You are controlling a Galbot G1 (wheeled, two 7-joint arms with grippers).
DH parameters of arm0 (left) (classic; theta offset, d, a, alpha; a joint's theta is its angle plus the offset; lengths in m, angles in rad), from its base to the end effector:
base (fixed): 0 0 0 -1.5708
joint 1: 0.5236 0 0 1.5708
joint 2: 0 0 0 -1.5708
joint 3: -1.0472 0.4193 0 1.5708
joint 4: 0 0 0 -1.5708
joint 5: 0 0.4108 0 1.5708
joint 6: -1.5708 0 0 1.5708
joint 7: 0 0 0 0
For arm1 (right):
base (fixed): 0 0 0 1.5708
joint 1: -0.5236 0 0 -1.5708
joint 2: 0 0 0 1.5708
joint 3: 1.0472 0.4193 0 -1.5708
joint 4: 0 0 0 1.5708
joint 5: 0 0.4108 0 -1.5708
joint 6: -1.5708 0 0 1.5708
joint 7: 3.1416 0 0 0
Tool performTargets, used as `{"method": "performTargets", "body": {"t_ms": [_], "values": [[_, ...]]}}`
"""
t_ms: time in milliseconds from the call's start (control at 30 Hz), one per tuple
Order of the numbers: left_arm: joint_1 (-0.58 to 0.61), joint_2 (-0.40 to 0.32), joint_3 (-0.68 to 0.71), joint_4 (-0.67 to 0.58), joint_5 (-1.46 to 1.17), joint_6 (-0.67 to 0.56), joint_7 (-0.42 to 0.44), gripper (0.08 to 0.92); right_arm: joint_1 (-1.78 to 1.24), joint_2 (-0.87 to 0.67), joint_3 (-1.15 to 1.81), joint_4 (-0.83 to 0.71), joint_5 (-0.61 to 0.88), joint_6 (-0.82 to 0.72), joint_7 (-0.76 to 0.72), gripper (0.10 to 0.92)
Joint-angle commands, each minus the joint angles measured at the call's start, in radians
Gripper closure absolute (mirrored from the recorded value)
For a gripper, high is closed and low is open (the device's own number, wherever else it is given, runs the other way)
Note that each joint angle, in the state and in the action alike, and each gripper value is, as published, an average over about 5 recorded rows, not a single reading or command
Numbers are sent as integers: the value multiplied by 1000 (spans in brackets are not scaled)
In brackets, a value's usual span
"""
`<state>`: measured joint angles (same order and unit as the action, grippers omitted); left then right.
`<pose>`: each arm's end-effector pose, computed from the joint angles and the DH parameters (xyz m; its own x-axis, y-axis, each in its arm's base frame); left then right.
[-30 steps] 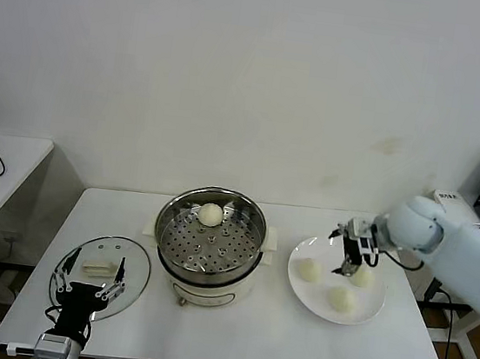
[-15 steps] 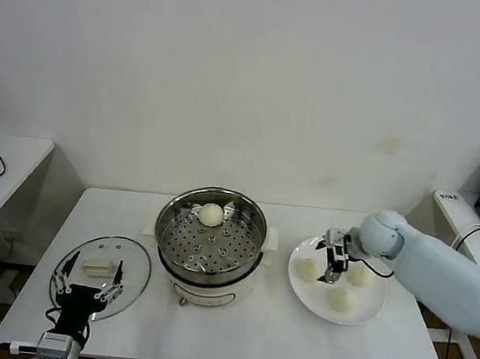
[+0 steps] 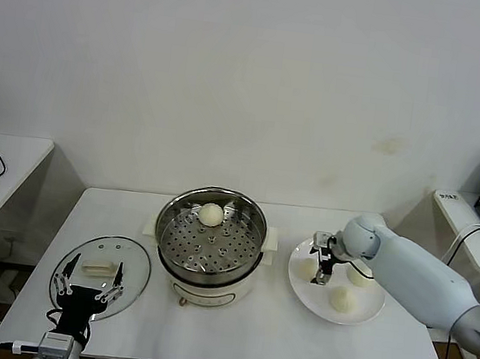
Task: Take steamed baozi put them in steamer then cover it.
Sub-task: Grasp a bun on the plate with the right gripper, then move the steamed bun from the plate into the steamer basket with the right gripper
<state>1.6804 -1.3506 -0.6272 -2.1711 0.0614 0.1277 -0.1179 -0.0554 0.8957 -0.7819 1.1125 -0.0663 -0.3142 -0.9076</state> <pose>0.1682 0.0751 -0.3406 -0.9876 -0.1102 0.1119 -0.0706 0.9479 0.3108 0.6316 -0.0981 -0.2975 -0.2797 -0.1757 0.9439 -0.9593 0.0107 -0.2822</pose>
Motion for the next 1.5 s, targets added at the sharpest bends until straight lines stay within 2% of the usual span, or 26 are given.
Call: {"method": "performTargets", "body": {"t_ms": [33,300,633,800,1067,1267,1500], "values": [[0,-1,0,4,0,-2,0,177,-12,51,11,-69,-18,-3,3,207],[2,-3,2,-3,1,-2,0,177,-13,46,12,-72,-17,-11,-12,285],[11,-4,3,-18,5,-2,-1,177,25,-1,16,-5,17,-24,-64,465],[15,-2,2,-27,8,-2,-1,177,146,-65,-11,87,94,-40,-82,467],[25,4,0,-47,6,-2,0,177,533,-111,-192,196,308,-89,-65,460],[20,4,8,-53,6,-1,-1,177,774,-42,-324,301,528,-185,-20,457],[14,5,9,-56,5,-1,-2,177,777,113,-348,375,721,-298,82,449]]}}
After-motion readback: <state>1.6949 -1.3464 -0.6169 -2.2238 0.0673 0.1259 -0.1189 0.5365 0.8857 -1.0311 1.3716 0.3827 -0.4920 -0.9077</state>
